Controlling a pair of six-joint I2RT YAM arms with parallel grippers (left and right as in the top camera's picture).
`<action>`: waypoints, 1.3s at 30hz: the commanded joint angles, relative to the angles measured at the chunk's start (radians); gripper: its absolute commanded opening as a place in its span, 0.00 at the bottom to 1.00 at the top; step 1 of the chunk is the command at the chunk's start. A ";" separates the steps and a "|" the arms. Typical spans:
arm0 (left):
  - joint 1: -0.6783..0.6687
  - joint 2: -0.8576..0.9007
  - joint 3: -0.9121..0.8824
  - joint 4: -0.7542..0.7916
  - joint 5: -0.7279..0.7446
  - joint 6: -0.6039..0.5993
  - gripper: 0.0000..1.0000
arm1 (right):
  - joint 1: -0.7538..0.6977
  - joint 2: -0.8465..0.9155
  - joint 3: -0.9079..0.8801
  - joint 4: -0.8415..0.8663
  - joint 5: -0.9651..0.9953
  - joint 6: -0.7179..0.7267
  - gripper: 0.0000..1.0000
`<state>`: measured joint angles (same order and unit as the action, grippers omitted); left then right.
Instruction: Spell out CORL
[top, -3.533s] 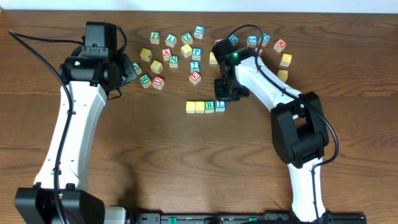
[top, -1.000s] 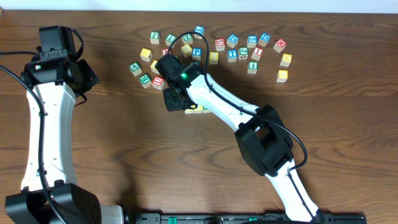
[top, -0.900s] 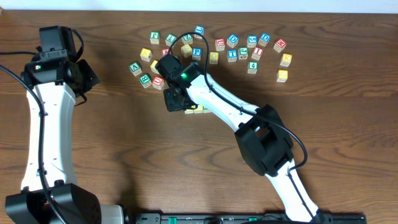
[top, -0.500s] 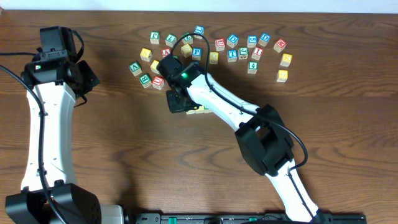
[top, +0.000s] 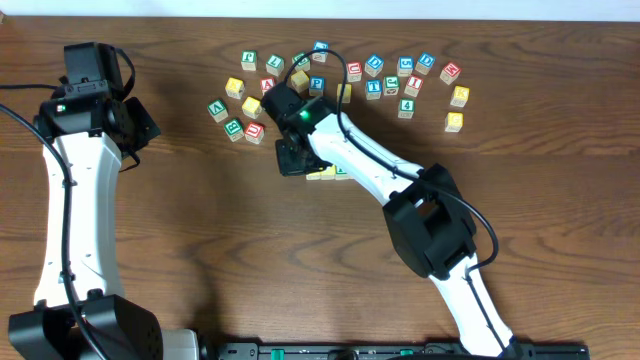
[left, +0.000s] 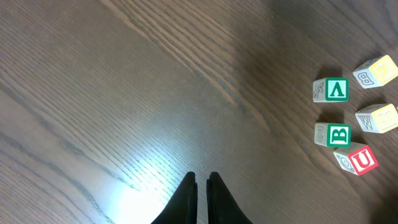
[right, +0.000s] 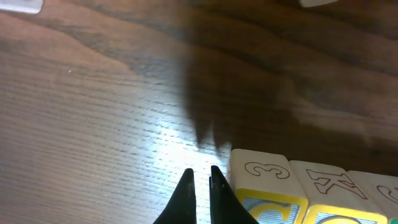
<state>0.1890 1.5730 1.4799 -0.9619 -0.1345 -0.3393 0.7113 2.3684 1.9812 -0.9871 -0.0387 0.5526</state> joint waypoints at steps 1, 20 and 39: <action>0.004 0.004 -0.003 -0.003 -0.016 0.010 0.08 | -0.010 0.008 0.007 -0.005 0.018 0.020 0.04; 0.004 0.004 -0.003 -0.002 -0.016 0.010 0.22 | -0.121 -0.223 0.152 -0.109 -0.054 -0.130 0.11; 0.004 0.004 -0.003 -0.002 -0.005 -0.024 0.94 | -0.528 -0.646 0.152 -0.365 -0.016 -0.333 0.99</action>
<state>0.1890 1.5730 1.4799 -0.9623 -0.1371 -0.3473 0.2245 1.7851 2.1162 -1.3300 -0.0753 0.2359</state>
